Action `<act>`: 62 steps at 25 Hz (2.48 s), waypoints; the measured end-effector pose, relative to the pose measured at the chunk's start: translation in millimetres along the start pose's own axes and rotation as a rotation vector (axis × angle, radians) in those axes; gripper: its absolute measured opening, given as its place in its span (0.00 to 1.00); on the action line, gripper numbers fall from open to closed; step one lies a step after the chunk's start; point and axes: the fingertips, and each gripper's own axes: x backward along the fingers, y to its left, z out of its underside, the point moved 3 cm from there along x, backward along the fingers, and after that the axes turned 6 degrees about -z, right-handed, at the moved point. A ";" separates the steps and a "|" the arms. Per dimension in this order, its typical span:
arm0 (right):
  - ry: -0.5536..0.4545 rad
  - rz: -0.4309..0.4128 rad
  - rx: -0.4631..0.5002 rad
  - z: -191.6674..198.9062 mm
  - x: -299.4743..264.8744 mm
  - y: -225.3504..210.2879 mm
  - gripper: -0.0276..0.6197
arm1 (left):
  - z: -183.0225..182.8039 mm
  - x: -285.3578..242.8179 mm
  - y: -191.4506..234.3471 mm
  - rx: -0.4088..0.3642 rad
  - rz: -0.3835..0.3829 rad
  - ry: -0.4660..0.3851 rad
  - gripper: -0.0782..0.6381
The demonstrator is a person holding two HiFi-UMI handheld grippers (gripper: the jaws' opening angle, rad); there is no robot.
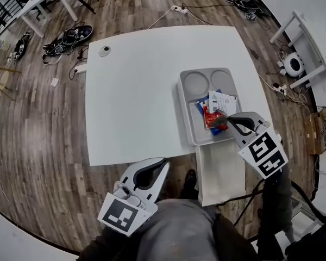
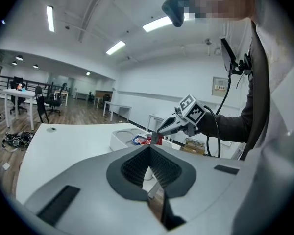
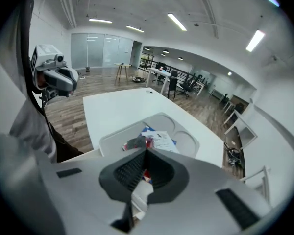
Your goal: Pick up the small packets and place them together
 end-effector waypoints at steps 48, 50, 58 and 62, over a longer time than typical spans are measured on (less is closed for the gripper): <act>-1.148 0.338 -0.401 -66.1 166.5 72.3 0.15 | -130.5 -48.4 -83.9 -0.309 0.229 -0.279 0.11; -1.143 0.339 -0.389 -66.5 163.6 72.5 0.11 | -129.0 -49.7 -83.6 -0.308 0.230 -0.276 0.11; -1.124 0.319 -0.374 -66.8 158.9 73.9 0.05 | -122.5 -50.8 -87.2 -0.306 0.238 -0.260 0.11; -1.118 0.320 -0.360 -68.3 154.6 73.4 0.05 | -120.2 -49.9 -82.7 -0.305 0.231 -0.260 0.11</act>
